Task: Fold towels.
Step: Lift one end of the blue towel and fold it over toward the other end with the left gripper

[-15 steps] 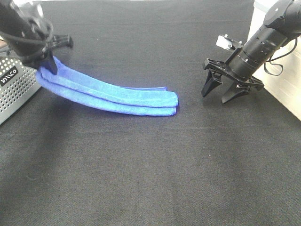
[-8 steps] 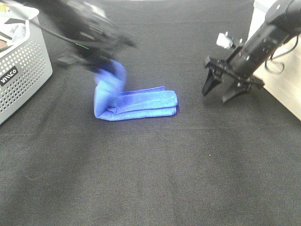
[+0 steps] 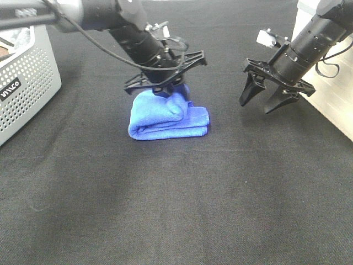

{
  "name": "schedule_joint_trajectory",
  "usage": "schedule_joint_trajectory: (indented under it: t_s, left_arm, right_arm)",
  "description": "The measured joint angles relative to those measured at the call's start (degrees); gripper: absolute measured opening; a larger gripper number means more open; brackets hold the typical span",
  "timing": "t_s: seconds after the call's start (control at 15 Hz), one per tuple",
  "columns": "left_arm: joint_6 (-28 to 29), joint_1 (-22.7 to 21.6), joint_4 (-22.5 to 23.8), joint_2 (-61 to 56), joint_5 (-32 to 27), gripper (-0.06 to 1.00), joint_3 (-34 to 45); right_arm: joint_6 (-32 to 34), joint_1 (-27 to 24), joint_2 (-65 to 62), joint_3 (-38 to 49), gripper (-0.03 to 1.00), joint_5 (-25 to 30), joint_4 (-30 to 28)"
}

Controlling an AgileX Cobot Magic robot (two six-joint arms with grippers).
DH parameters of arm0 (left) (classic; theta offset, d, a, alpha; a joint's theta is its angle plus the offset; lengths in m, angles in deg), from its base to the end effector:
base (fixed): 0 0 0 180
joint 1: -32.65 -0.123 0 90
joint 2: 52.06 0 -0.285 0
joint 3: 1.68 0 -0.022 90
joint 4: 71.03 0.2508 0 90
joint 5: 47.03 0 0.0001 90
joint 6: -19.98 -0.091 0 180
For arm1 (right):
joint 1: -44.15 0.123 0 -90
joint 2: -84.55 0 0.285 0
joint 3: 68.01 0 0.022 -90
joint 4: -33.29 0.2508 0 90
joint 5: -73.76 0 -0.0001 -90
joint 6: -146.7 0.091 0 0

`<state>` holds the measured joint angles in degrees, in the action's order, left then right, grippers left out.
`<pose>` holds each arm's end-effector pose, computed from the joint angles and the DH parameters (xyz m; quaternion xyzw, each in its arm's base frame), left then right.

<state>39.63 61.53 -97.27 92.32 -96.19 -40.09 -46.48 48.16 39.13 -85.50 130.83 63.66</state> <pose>0.4397 -0.2773 0.1654 -0.0311 0.9567 -0.2682 0.1091 0.4435 0.0698 0.1502 -0.0145 0.9726 0.2222 0.0671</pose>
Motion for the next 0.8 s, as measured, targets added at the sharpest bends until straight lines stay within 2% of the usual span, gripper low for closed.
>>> schedule_joint_trajectory:
  t_s: [0.07,0.2,0.33,0.53,0.8]
  left_arm:
    - [0.1,0.0,-1.4,0.0,0.0,0.48,-0.3]
    - [-0.4,0.0,-6.0,0.0,0.6,0.64,-0.4]
    - [-3.0,0.0,-8.8,-0.1,1.5,0.68,-0.4]
    - [-9.3,-1.7,-7.7,-2.1,2.5,0.68,-0.4]
    - [-10.4,-8.4,-2.3,-5.7,0.9,0.68,-0.7]
  right_arm:
    - [0.1,0.0,0.0,0.0,0.62,0.0,0.0]
    - [0.1,0.0,0.0,0.0,0.62,0.4,0.0]
    - [0.1,0.0,0.0,0.0,0.62,1.0,0.0]
    - [-0.5,0.0,0.0,0.0,0.62,3.3,2.9]
    - [-8.6,1.0,0.0,0.0,0.62,7.3,16.2]
